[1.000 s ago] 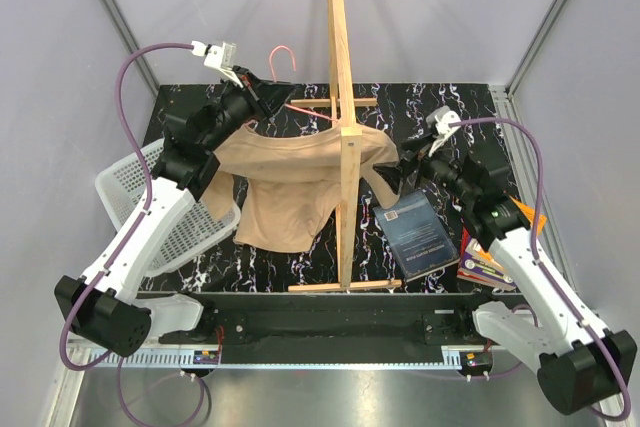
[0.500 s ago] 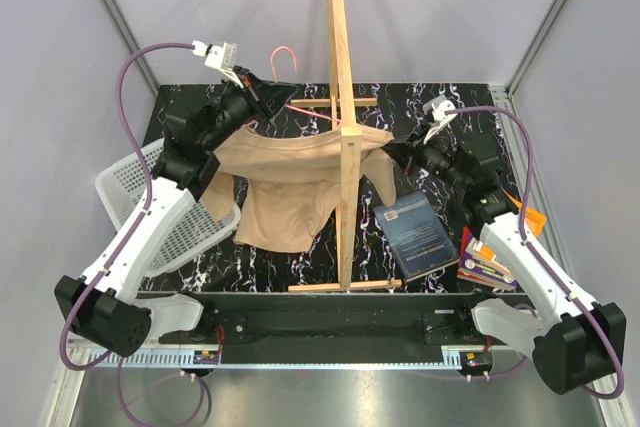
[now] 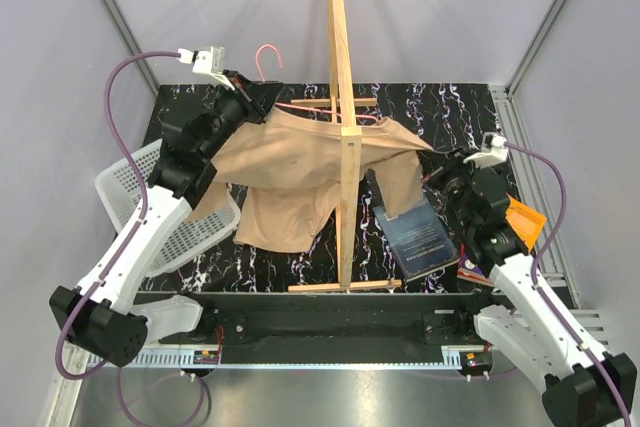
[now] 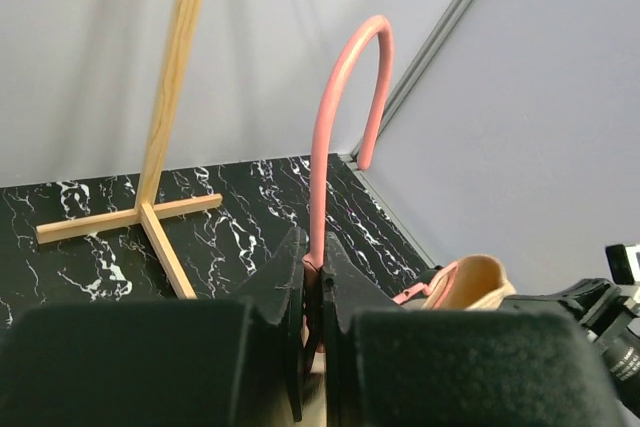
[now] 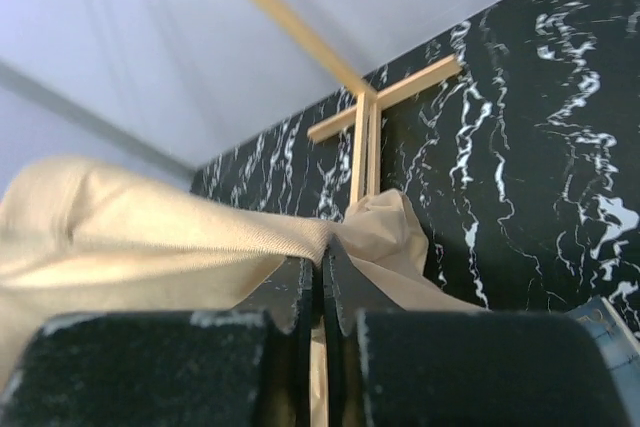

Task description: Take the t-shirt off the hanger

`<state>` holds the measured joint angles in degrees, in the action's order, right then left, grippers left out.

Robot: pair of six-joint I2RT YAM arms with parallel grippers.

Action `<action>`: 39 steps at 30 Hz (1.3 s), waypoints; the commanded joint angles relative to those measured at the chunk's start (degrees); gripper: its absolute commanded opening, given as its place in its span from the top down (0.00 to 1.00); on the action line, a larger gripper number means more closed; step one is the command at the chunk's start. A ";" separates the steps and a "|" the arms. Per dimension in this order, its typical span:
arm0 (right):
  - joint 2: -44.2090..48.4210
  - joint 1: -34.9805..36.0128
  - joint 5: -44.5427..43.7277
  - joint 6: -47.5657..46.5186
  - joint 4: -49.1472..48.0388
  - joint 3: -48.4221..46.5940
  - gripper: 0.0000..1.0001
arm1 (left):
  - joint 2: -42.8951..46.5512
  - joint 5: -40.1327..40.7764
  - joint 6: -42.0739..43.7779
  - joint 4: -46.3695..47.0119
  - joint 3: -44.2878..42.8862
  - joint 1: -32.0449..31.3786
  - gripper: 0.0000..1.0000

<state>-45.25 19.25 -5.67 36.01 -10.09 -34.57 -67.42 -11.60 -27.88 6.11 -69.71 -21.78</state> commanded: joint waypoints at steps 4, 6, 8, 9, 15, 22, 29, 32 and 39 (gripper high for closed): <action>5.70 -0.35 -17.63 9.87 8.76 -0.76 1.00 | 2.38 4.65 0.99 3.73 -0.60 0.42 1.00; 5.62 -0.26 -16.74 9.43 12.28 -0.42 1.00 | 2.64 3.95 0.29 4.00 -0.77 0.42 1.00; 5.79 -0.26 -14.99 8.38 12.90 0.99 1.00 | 2.90 2.63 -0.16 4.70 -0.78 0.42 1.00; 5.88 -0.35 -14.37 8.29 13.51 2.12 1.00 | 3.25 2.02 -0.25 5.14 -0.69 0.34 1.00; 5.36 -0.35 -7.62 9.26 13.61 6.97 1.00 | 5.10 2.90 0.81 2.69 -1.91 0.42 1.00; -6.84 -0.35 13.54 -0.48 -1.31 2.41 1.00 | 4.14 -3.08 -2.09 5.75 -2.01 0.42 1.00; -26.88 4.21 36.86 5.99 -16.86 -3.68 1.00 | 3.26 -4.22 -3.49 7.78 -1.48 0.42 1.00; -32.60 8.94 37.75 9.07 -25.76 -3.92 0.99 | 1.94 -4.75 -4.02 8.22 -1.83 0.42 1.00; -50.42 10.20 41.25 19.17 -35.60 -10.25 0.94 | -0.78 -8.44 -6.31 9.97 -2.80 0.42 1.00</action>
<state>-87.81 29.61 31.00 48.21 -34.11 -39.81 -67.20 -16.64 -32.16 9.91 -69.73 -21.67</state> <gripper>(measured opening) 0.056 0.061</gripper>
